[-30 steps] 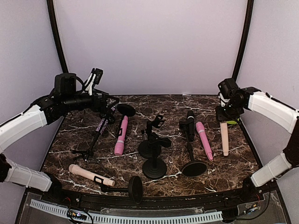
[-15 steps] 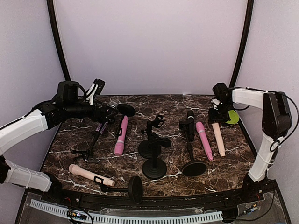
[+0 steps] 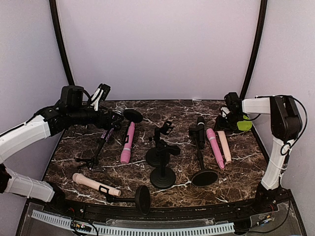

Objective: Remove the microphone from the stand
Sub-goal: Place the microphone at the center of the board.

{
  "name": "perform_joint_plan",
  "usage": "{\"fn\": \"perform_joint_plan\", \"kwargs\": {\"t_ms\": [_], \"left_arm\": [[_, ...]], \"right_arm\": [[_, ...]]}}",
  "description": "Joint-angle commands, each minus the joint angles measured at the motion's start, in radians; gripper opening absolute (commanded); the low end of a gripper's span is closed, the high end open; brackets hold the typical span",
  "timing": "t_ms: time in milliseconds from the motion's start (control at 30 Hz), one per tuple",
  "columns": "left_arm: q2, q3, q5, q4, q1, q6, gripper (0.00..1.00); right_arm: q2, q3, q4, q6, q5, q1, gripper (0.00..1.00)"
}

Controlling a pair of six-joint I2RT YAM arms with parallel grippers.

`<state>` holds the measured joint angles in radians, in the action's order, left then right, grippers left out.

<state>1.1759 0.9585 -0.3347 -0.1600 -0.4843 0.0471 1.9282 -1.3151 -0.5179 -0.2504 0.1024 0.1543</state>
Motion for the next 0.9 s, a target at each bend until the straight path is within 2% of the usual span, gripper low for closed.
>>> {"fn": "perform_joint_plan", "kwargs": {"t_ms": [0,533,867], "left_arm": [[-0.002,-0.007,0.007,-0.013,0.006,-0.013,0.9],[-0.002,-0.006,0.017,-0.017,0.006,-0.017,0.9],[-0.002,-0.005,0.026,-0.019,0.006,-0.022,0.9]], "right_arm": [[0.005,0.046,0.122,-0.049,0.051,-0.017,0.44],[0.018,0.096,0.213,-0.095,0.092,-0.018,0.62],[-0.04,0.107,0.219,-0.102,0.061,-0.023,0.67]]}}
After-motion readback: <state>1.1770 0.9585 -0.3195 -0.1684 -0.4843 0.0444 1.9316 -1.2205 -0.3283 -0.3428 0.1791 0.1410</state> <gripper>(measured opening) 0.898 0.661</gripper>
